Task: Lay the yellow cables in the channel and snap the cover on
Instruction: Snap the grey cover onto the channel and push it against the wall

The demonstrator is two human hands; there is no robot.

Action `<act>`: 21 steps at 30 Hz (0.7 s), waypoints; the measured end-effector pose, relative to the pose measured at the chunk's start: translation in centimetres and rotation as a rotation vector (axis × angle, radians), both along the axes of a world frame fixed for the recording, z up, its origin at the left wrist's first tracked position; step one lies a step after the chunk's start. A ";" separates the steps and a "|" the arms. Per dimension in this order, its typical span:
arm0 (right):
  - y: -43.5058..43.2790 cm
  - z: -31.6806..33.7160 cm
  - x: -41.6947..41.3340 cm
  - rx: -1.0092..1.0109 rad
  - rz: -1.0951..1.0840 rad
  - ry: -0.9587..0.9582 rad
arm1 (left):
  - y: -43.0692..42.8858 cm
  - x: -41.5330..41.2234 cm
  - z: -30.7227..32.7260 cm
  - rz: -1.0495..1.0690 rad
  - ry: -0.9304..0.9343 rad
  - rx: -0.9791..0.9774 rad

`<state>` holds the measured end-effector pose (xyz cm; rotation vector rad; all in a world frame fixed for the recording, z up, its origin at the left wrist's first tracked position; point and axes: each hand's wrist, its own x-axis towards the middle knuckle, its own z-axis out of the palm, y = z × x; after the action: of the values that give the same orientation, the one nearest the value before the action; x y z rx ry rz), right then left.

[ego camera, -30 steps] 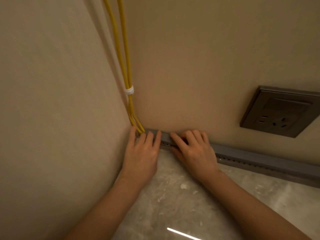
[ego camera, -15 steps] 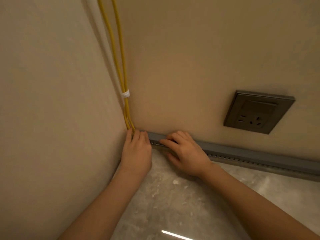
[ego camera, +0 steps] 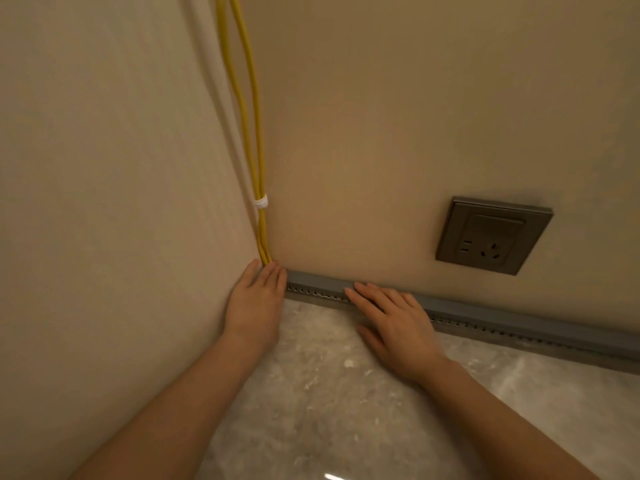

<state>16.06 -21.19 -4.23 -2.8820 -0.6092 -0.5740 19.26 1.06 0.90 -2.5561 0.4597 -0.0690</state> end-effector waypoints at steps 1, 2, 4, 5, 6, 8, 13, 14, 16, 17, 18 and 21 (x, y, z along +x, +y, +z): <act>0.0 -0.1 0.0 0.000 0.003 -0.012 | 0.1 0.1 0.1 0.004 0.004 0.017; 0.0 -0.2 0.0 -0.007 0.002 -0.022 | 0.2 0.1 0.2 0.011 0.008 0.034; 0.0 -0.4 0.0 -0.033 -0.008 -0.037 | 0.0 0.2 0.3 0.029 0.013 0.079; 0.0 -0.5 0.1 -0.041 -0.011 -0.042 | -0.2 0.2 0.2 0.040 0.013 0.108; 0.0 -0.5 0.1 -0.049 -0.016 -0.043 | -0.5 0.2 0.1 0.048 0.011 0.138; 0.1 -0.6 0.2 -0.064 -0.032 -0.043 | -0.7 0.2 -0.1 0.053 0.000 0.185; 0.3 -0.4 0.5 -0.072 -0.034 -0.030 | 0.2 0.4 0.1 0.003 0.004 0.043; 0.4 -0.3 0.6 -0.065 -0.032 -0.031 | 0.3 0.3 0.1 0.000 0.006 -0.034; 0.5 -0.2 0.7 -0.043 -0.031 -0.037 | -0.1 -0.2 0.0 -0.005 -0.033 -0.221; 0.6 -0.2 0.8 -0.034 -0.027 -0.041 | -0.6 -0.5 -0.3 -0.017 -0.049 -0.307; 0.6 -0.2 0.8 -0.028 -0.022 -0.044 | -1.2 -1.0 -0.6 -0.038 -0.037 -0.380; 0.6 0.0 0.8 -0.012 -0.009 -0.031 | -3.8 -2.5 -2.3 -0.108 0.087 -0.524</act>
<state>16.82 -20.59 -4.25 -2.8935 -0.6063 -0.6196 16.74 -2.76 -1.44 -3.0525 0.6880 -0.1331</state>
